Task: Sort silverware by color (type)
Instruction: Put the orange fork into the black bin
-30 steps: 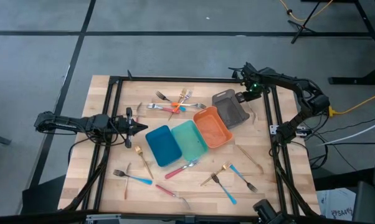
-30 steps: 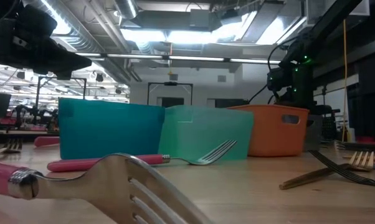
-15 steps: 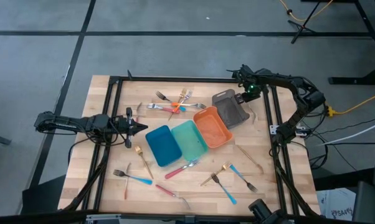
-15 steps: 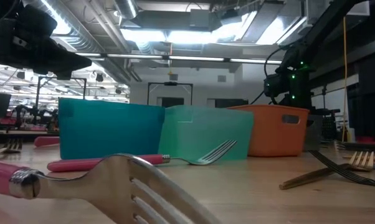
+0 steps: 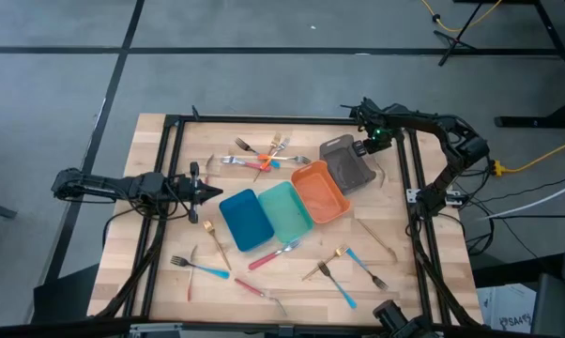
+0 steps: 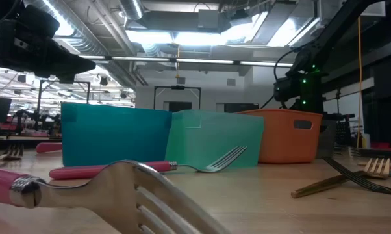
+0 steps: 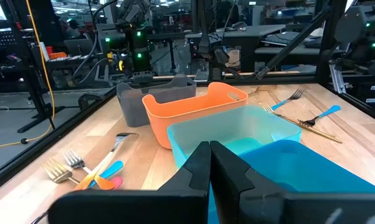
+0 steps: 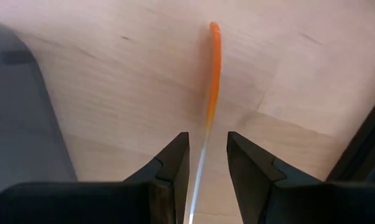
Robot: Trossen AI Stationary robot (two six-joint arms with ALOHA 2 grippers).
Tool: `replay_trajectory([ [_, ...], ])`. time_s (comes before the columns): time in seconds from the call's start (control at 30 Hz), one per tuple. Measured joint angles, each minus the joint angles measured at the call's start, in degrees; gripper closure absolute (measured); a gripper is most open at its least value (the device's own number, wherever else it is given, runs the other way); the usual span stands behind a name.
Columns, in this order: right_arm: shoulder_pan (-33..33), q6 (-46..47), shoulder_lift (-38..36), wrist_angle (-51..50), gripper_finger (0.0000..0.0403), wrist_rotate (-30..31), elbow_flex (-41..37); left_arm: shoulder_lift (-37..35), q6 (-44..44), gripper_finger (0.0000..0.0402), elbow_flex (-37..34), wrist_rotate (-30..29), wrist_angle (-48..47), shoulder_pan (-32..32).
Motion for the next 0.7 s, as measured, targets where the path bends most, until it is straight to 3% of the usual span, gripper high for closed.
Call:
replay_trajectory([
  [0.43,2.0,0.6,2.2,-0.2,0.0304,4.4,0.0,0.0,0.0,0.0401,0.0,0.0,0.0,0.0],
  [0.7,2.1,0.8,2.2,-0.2,0.0390,4.6,0.0,0.0,0.0,0.0401,0.0,0.0,0.0,0.0],
])
